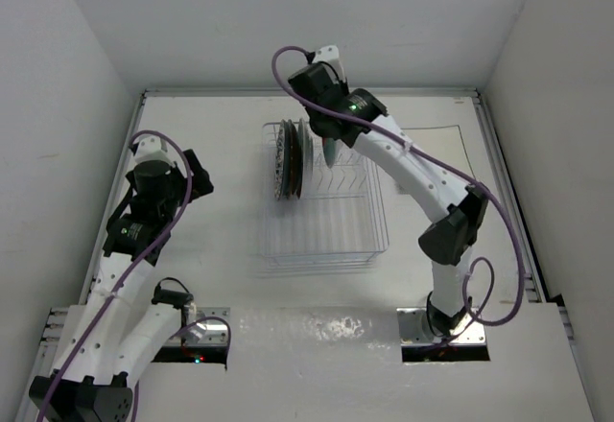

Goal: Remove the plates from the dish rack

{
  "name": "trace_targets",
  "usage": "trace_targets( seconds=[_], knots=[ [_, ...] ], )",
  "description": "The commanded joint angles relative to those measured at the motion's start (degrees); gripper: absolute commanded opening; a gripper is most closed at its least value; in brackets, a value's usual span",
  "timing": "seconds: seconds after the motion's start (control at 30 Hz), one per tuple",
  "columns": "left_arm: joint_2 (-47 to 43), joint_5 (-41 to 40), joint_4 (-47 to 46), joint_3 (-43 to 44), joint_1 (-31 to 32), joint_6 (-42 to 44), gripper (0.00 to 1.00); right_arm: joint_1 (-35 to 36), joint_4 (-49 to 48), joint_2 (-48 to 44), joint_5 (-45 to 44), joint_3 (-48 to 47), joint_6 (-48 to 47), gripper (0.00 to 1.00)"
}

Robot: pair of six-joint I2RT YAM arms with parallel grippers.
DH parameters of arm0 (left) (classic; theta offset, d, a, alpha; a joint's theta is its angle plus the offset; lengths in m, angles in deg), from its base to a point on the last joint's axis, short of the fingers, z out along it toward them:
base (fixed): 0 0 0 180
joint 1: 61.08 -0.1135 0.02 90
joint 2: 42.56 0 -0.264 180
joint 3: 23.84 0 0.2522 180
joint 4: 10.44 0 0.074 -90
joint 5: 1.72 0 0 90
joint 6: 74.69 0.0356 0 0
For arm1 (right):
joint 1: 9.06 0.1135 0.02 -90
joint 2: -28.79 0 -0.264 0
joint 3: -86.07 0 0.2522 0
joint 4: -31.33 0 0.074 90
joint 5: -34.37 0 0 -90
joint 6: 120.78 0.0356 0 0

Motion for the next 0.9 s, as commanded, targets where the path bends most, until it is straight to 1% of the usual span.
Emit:
trace_targets(
  seconds=[0.0, 0.07, 0.1, 0.13, 0.17, 0.2, 0.23, 0.3, 0.33, 0.4, 0.43, 0.5, 0.57, 0.6, 0.63, 0.67, 0.73, 0.8, 0.87],
  knots=[
    [-1.0, 2.5, -2.2, 0.7, 1.0, 0.7, 1.00, 0.0, -5.1, -10.7, -7.2, -3.1, -4.0, 0.00],
    [-1.6, 5.5, -2.7, 0.6, 1.3, 1.5, 1.00, -0.1, -5.0, -12.8, -5.8, -1.9, -5.3, 0.00],
    [-2.1, 6.6, -3.4, 0.6, 1.3, 1.8, 1.00, -0.1, -5.2, -15.6, -4.3, -1.2, -5.7, 0.00],
    [-3.3, 8.9, -3.8, 0.5, 1.4, 2.0, 1.00, -0.1, -6.9, -17.4, -2.3, 1.6, -6.3, 0.00],
    [-3.9, 10.3, -4.4, 0.5, 1.4, 2.2, 1.00, -0.2, -7.8, -19.4, 0.1, 3.3, -6.3, 0.00],
    [-4.5, 12.1, -5.2, 0.4, 1.4, 2.2, 1.00, -0.2, -8.6, -21.4, 5.6, 4.7, -6.0, 0.00],
    [-5.8, 16.3, -5.7, 0.4, 1.4, 1.6, 1.00, -0.1, -10.1, -25.2, 8.8, 7.5, -5.0, 0.00],
    [-6.6, 21.5, -7.1, 0.6, 1.4, 0.2, 1.00, -0.2, -10.7, -28.3, 15.4, 9.3, -3.3, 0.00],
    [-7.2, 28.6, -8.3, 0.5, 1.4, -0.5, 1.00, -0.2, -10.7, -30.9, 22.0, 10.4, -1.1, 0.00],
    [-7.3, 36.2, -11.8, 0.6, 1.4, -2.3, 1.00, -0.1, -11.9, -33.3, 28.7, 13.8, 2.9, 0.00],
    [-7.4, 42.3, -13.1, 0.6, 1.4, -2.9, 1.00, -0.2, -13.0, -34.5, 35.5, 15.3, 4.1, 0.00],
    [-7.8, 46.4, -16.1, 0.5, 1.4, -4.6, 1.00, -0.2, -16.3, -37.9, 40.1, 18.4, 6.3, 0.00],
    [-8.1, 50.3, -17.7, 0.4, 1.4, -5.9, 1.00, -0.2, -18.8, -40.9, 45.2, 23.4, 8.8, 0.00],
    [-7.8, 52.0, -18.1, 0.2, 1.4, -6.1, 1.00, -0.2, -21.8, -41.7, 47.0, 26.4, 10.1, 0.00],
    [-7.5, 55.9, -18.7, 0.1, 1.3, -6.5, 1.00, -0.1, -23.1, -42.3, 48.7, 27.8, 11.1, 0.00],
    [-7.2, 57.9, -20.5, -0.1, 1.4, -7.6, 1.00, -0.2, -24.3, -43.0, 52.6, 28.9, 12.0, 0.00],
    [-6.5, 60.9, -21.6, -1.0, 1.4, -9.0, 1.00, -0.2, -29.9, -43.6, 56.8, 32.5, 15.0, 0.00],
    [-5.9, 60.4, -21.0, -1.4, 1.4, -9.6, 1.00, -0.2, -33.9, -43.9, 60.0, 35.1, 17.3, 0.00],
    [-5.4, 59.5, -20.1, -1.5, 1.4, -9.1, 0.97, -0.2, -36.6, -44.2, 61.7, 36.6, 18.2, 0.00]
  ],
)
